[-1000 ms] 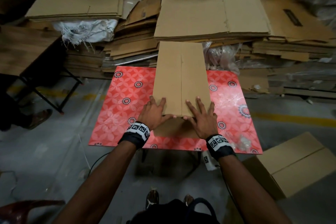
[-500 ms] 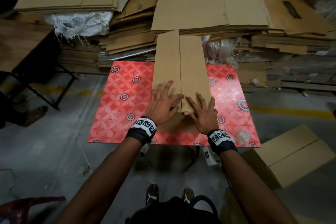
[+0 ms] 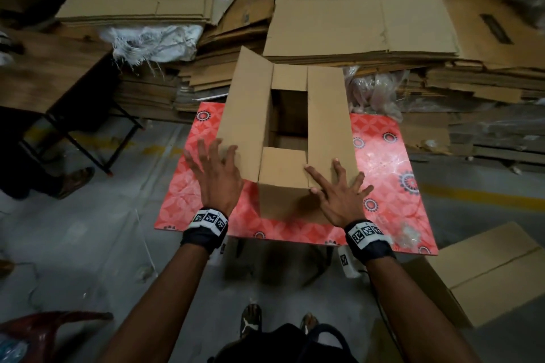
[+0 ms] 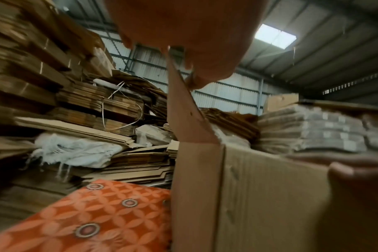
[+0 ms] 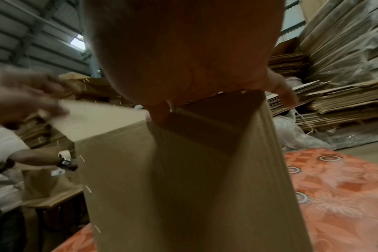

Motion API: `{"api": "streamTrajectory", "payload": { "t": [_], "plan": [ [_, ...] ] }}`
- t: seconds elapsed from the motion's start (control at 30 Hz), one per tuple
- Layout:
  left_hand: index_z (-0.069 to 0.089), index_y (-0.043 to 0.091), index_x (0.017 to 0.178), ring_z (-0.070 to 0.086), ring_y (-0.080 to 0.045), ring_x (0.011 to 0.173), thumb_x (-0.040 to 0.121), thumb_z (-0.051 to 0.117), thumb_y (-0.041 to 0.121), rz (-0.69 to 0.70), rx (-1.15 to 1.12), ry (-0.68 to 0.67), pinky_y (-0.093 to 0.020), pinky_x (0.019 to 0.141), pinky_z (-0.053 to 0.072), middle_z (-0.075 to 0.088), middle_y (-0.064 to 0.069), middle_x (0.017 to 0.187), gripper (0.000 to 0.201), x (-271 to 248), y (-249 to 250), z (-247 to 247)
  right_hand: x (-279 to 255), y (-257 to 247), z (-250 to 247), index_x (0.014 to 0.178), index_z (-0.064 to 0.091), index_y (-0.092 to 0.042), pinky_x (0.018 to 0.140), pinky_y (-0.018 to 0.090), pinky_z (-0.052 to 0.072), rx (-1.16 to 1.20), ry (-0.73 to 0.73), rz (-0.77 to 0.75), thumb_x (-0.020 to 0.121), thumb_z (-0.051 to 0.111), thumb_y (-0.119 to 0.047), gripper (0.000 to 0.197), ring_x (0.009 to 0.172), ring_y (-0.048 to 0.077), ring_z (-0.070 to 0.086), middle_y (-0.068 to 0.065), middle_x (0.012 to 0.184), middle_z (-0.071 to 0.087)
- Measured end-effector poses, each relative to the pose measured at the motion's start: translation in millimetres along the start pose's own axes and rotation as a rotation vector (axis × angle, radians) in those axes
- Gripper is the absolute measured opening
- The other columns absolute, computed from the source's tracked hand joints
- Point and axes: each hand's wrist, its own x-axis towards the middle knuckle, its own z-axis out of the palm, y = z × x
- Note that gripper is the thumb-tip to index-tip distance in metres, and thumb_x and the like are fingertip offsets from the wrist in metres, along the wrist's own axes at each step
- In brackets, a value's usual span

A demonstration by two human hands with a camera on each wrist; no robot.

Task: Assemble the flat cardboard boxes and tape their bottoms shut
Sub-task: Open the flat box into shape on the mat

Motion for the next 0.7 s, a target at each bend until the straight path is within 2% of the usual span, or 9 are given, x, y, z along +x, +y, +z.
{"api": "streamTrajectory", "payload": {
  "t": [0.1, 0.2, 0.3, 0.37, 0.43, 0.5, 0.6, 0.67, 0.7],
  "plan": [
    [0.056, 0.02, 0.134, 0.03, -0.039, 0.146, 0.093, 0.047, 0.035, -0.022, -0.029, -0.225, -0.076, 0.114, 0.008, 0.048, -0.017, 0.143, 0.044, -10, -1, 14, 2, 0, -1, 0.143, -0.007, -0.076, 0.104, 0.088, -0.001, 0.001, -0.017, 0.014, 0.101, 0.022, -0.069, 0.051, 0.142, 0.069, -0.005, -0.004, 0.171, -0.015],
    [0.048, 0.02, 0.137, 0.042, -0.034, 0.137, 0.097, 0.029, 0.061, -0.108, -0.166, -0.441, -0.068, 0.112, 0.023, 0.053, -0.013, 0.139, 0.06, -17, 5, 34, 1, -3, -4, 0.143, -0.008, -0.076, 0.104, 0.088, -0.004, -0.01, -0.039, 0.016, 0.103, 0.023, -0.066, 0.052, 0.142, 0.07, -0.006, -0.004, 0.17, -0.018],
    [0.046, 0.019, 0.134, 0.056, -0.035, 0.122, 0.099, 0.027, 0.066, -0.145, -0.391, -0.513, -0.057, 0.105, 0.042, 0.06, -0.011, 0.13, 0.061, -21, 11, 44, 0, -4, -6, 0.142, -0.009, -0.077, 0.104, 0.088, -0.004, -0.014, -0.038, 0.012, 0.103, 0.023, -0.065, 0.051, 0.141, 0.07, -0.008, -0.004, 0.17, -0.02],
    [0.045, 0.016, 0.136, 0.058, -0.035, 0.121, 0.104, 0.03, 0.062, -0.162, -0.476, -0.523, -0.05, 0.1, 0.048, 0.061, -0.014, 0.132, 0.059, -20, 10, 44, 0, -4, -6, 0.142, -0.008, -0.077, 0.103, 0.089, -0.003, -0.001, -0.044, 0.013, 0.104, 0.022, -0.065, 0.05, 0.141, 0.07, -0.009, -0.004, 0.169, -0.021],
    [0.045, 0.015, 0.14, 0.058, -0.035, 0.123, 0.103, 0.025, 0.066, -0.14, -0.437, -0.541, -0.052, 0.1, 0.048, 0.059, -0.014, 0.137, 0.066, -18, 7, 41, 0, -5, -7, 0.141, -0.007, -0.078, 0.103, 0.089, -0.003, 0.016, -0.044, 0.012, 0.103, 0.021, -0.066, 0.048, 0.141, 0.07, -0.01, -0.004, 0.17, -0.02],
    [0.044, 0.015, 0.14, 0.054, -0.036, 0.128, 0.099, 0.019, 0.071, -0.079, -0.271, -0.547, -0.06, 0.106, 0.041, 0.058, -0.015, 0.137, 0.073, -16, 7, 37, -1, -4, -8, 0.141, -0.006, -0.079, 0.102, 0.089, -0.005, 0.029, -0.043, 0.003, 0.102, 0.02, -0.069, 0.047, 0.141, 0.071, -0.009, -0.004, 0.17, -0.018],
    [0.039, 0.016, 0.147, 0.027, -0.042, 0.148, 0.104, 0.039, 0.049, 0.013, -0.031, -0.471, -0.066, 0.116, 0.021, 0.042, -0.022, 0.151, 0.055, -10, 22, 28, 0, -1, -14, 0.142, -0.002, -0.077, 0.102, 0.089, -0.006, 0.013, -0.062, -0.007, 0.1, 0.021, -0.071, 0.048, 0.142, 0.07, -0.005, -0.004, 0.171, -0.011],
    [0.037, 0.018, 0.151, 0.017, -0.039, 0.153, 0.098, 0.054, 0.031, 0.15, -0.027, -0.425, -0.064, 0.121, 0.017, 0.034, -0.019, 0.158, 0.057, -8, 38, 21, -1, -3, -20, 0.147, 0.011, -0.071, 0.105, 0.088, -0.002, -0.005, -0.031, -0.026, 0.096, 0.02, -0.074, 0.052, 0.144, 0.067, 0.002, -0.007, 0.171, 0.003],
    [0.038, 0.02, 0.151, 0.016, -0.037, 0.154, 0.097, 0.054, 0.028, 0.214, -0.063, -0.42, -0.063, 0.121, 0.015, 0.034, -0.016, 0.16, 0.058, -7, 46, 21, -2, -5, -25, 0.149, 0.019, -0.065, 0.107, 0.086, 0.002, -0.003, 0.0, -0.033, 0.093, 0.021, -0.076, 0.057, 0.145, 0.063, 0.005, -0.01, 0.169, 0.01]
  ]
}}
